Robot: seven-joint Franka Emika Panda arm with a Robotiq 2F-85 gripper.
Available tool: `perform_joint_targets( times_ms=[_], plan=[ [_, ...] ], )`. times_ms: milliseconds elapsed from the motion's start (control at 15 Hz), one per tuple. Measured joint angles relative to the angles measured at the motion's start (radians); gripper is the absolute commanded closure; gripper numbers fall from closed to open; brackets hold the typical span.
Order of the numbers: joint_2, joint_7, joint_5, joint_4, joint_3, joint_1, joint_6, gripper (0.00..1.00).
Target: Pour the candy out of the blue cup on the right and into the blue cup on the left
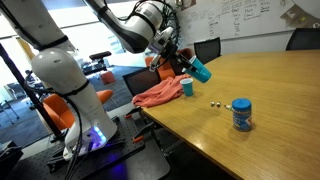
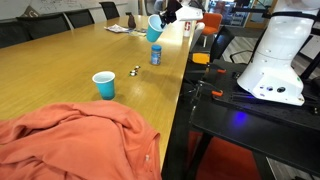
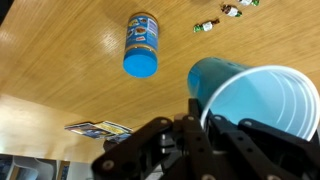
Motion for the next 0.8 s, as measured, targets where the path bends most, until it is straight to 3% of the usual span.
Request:
perform_joint_targets(
  times_ms=[200,600,800],
  plan=[
    [0.037,-0.032,0.071,0.006,-0.008,-0.003,0.040,0.99],
    [0.228,-0.162,0.240,0.062,-0.085,-0.041,0.291,0.99],
    [0.346,-0.198,0.298,0.070,-0.111,-0.052,0.315,0.99]
  ],
)
